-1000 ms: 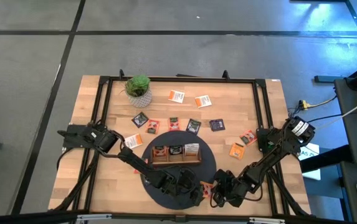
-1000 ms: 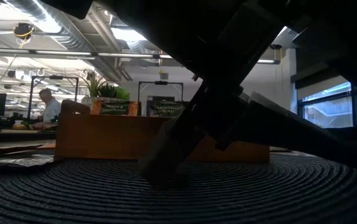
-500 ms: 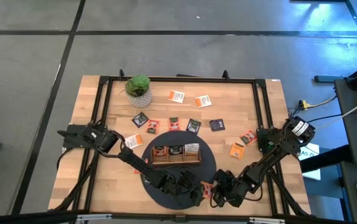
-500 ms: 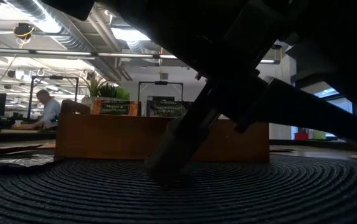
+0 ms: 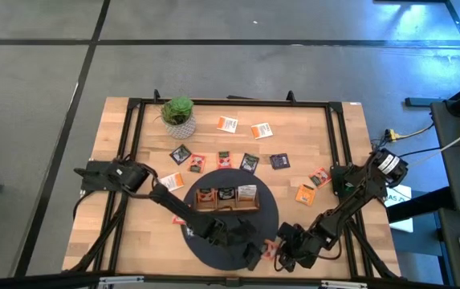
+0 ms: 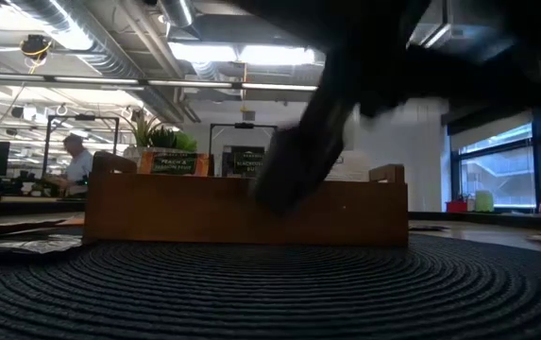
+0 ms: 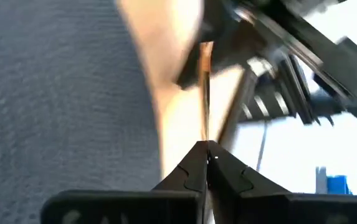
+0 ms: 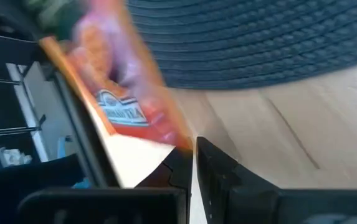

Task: Pick & Place Tea
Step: Put the orange tea bag into the left slot of the wooden organizer

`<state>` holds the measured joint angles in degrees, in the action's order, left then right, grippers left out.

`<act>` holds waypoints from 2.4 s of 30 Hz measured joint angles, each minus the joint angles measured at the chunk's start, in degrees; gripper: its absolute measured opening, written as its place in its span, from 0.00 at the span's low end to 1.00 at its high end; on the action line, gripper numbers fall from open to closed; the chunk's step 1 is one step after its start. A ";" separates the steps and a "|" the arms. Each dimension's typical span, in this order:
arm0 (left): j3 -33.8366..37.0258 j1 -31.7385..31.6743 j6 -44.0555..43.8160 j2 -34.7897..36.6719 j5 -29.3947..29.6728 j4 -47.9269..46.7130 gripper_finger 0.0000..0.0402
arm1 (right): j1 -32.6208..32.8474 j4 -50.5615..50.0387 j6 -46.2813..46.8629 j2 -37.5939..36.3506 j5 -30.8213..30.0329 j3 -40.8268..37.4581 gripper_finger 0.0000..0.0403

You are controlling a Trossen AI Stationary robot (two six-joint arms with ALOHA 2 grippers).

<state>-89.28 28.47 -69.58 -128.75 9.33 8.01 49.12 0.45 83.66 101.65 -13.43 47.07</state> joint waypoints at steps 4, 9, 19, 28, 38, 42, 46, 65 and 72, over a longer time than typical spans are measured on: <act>-0.01 -2.65 9.26 5.18 -10.56 -7.77 0.01 | -0.08 -1.41 -0.07 -1.71 -0.12 0.00 0.06; -0.08 -6.10 20.72 14.97 -14.71 -24.15 0.00 | -0.11 -2.99 -0.11 -2.24 -0.24 0.00 0.06; -0.12 -10.16 40.84 33.89 -7.44 -64.37 0.01 | -2.28 -2.85 0.02 -2.24 -0.36 0.00 0.06; -0.12 -13.50 45.24 34.86 -5.91 -81.34 0.01 | -9.30 -2.52 -0.14 -2.24 -0.48 0.00 0.06; -0.12 -14.83 50.75 31.45 -9.34 -79.58 0.01 | -15.13 -0.92 -3.05 -2.24 -0.49 0.02 0.06; -0.12 -14.87 51.47 31.11 -9.36 -78.99 0.01 | -15.61 -0.94 -3.15 -2.21 -0.48 0.02 0.06; -0.12 -15.03 52.39 30.91 -9.29 -78.63 0.01 | -15.65 -0.94 -3.15 -2.21 -0.47 0.02 0.06; 0.35 -16.21 52.32 29.84 -9.02 -77.71 0.01 | -15.65 -0.94 -3.17 -2.21 -0.46 0.02 0.06; 9.58 -16.45 51.58 29.64 -10.37 -70.75 0.01 | -15.63 -0.98 -3.17 -2.21 -0.11 0.02 0.06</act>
<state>-79.70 12.02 -18.00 -99.11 -1.04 -62.74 33.50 -0.54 80.49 99.44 -13.54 47.09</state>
